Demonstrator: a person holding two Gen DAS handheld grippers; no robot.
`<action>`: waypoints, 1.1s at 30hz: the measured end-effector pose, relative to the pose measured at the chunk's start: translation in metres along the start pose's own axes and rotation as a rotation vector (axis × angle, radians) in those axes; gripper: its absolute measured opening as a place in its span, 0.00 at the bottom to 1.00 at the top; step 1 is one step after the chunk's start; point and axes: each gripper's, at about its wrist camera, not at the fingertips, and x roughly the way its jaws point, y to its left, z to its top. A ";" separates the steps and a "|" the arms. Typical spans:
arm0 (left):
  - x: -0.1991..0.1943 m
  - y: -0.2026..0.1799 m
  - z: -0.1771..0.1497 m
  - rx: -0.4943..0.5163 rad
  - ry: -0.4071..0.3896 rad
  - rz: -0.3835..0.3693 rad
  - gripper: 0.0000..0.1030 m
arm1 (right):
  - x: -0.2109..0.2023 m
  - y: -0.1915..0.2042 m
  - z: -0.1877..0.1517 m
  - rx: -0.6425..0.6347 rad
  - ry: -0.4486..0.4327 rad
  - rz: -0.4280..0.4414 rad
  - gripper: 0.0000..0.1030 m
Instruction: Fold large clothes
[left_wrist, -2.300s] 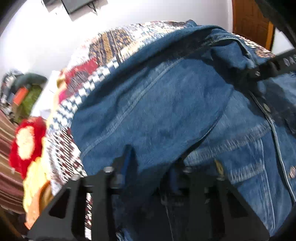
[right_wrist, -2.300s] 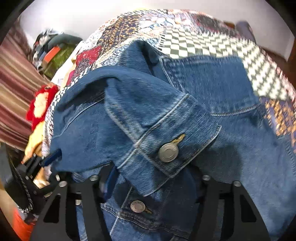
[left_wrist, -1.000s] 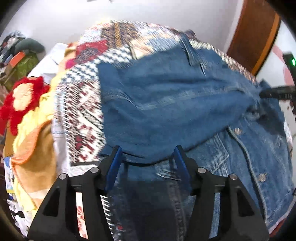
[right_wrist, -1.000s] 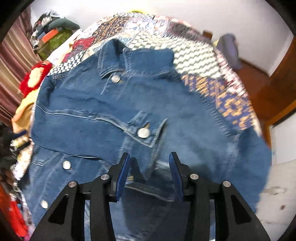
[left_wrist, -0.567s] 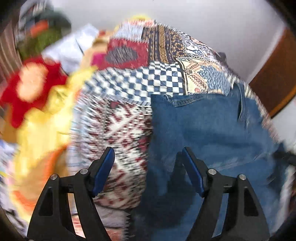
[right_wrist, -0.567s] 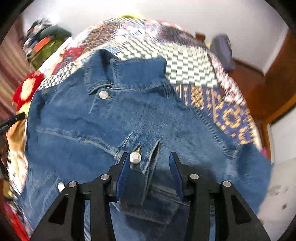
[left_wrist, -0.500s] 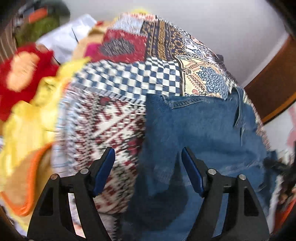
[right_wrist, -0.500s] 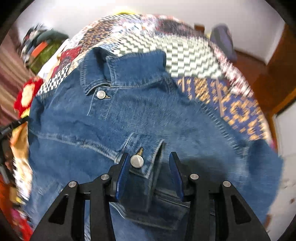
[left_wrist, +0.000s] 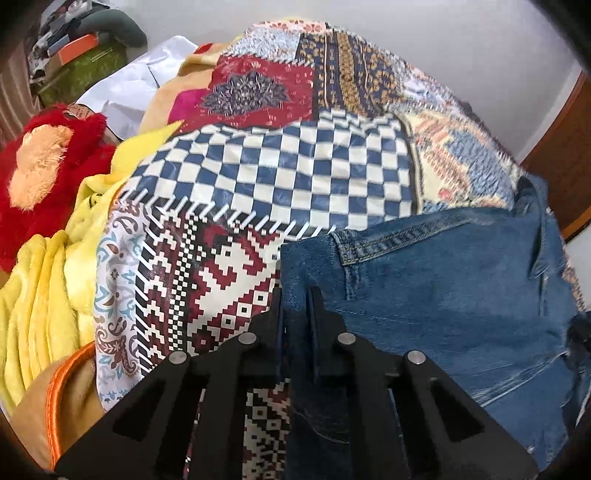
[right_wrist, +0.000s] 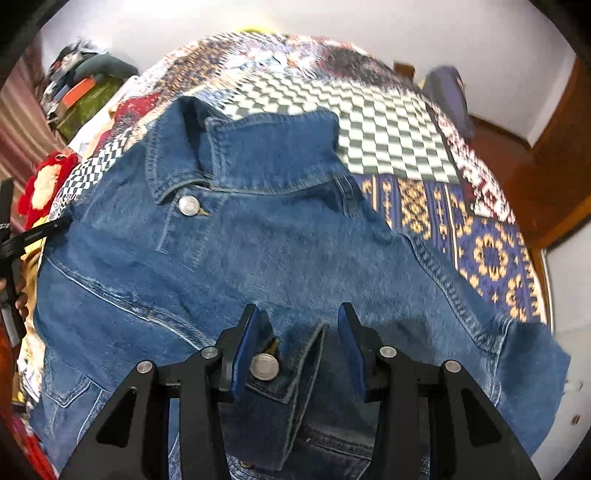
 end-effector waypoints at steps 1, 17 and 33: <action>0.004 -0.002 -0.001 0.019 -0.001 0.025 0.19 | 0.004 0.003 -0.001 -0.011 0.010 -0.003 0.43; -0.054 0.010 0.009 0.072 -0.106 0.181 0.42 | -0.013 -0.048 -0.016 0.103 0.010 -0.007 0.98; -0.053 -0.041 -0.081 0.258 0.027 0.055 0.60 | 0.019 0.017 -0.005 0.025 0.029 0.046 0.32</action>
